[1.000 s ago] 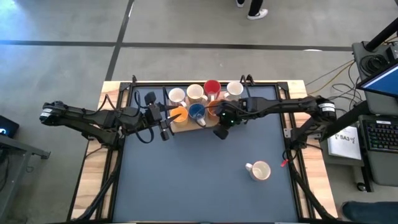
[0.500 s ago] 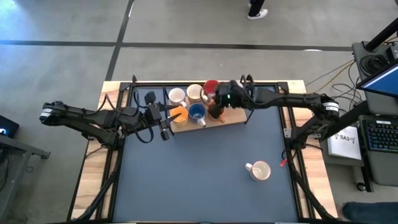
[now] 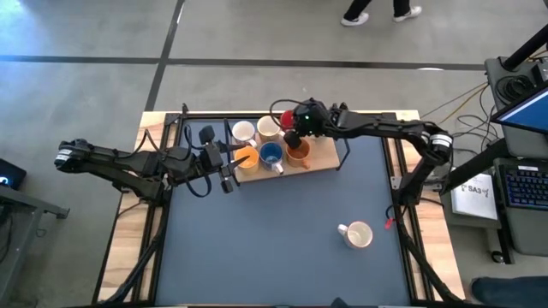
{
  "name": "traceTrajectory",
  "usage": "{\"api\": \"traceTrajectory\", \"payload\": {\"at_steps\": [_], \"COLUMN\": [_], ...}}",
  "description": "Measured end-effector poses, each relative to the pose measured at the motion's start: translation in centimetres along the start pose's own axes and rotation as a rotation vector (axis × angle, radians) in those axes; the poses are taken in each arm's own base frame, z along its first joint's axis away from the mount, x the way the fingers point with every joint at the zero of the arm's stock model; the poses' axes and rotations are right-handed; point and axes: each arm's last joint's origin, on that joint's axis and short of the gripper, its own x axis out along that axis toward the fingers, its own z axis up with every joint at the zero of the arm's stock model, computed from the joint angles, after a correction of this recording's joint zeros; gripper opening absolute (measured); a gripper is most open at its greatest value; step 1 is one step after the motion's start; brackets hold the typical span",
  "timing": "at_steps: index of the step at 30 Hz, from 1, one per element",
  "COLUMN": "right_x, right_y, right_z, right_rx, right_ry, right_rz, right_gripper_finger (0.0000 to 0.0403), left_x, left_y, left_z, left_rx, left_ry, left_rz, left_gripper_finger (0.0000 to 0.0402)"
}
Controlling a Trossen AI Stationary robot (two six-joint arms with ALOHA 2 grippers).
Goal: Place coffee mugs
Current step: Adjust the red mug on the shelf
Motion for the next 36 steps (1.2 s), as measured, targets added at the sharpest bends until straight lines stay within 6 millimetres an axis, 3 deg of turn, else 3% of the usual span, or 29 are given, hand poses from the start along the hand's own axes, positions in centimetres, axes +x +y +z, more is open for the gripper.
{"api": "traceTrajectory", "payload": {"at_steps": [5,12,18,31,36], "right_x": [1.1,0.8,-0.2,-0.3,-2.8], "right_y": [0.1,0.1,0.0,-0.4,0.0], "right_z": [-0.6,-1.3,-0.7,0.6,1.9], "right_rx": [-0.011,-0.027,-0.020,-0.046,-0.135], "right_ry": [0.042,0.106,0.069,-0.034,-0.079], "right_rz": [-0.008,-0.011,-0.007,-0.020,0.008], "right_gripper_finger": [0.0009,0.0009,0.0009,0.0009,0.0009], "left_x": [0.0,0.0,0.0,0.0,0.0], "left_y": [0.0,0.0,0.0,0.0,0.0], "left_z": [0.0,0.0,0.0,0.0,0.0], "left_rx": [0.002,0.007,0.011,0.010,0.007], "left_ry": [0.000,0.000,0.000,-0.001,-0.001], "left_rz": [0.000,0.001,0.001,0.001,0.001], "left_gripper_finger": [0.0123,0.0123,0.0123,0.0123,0.0123]}}
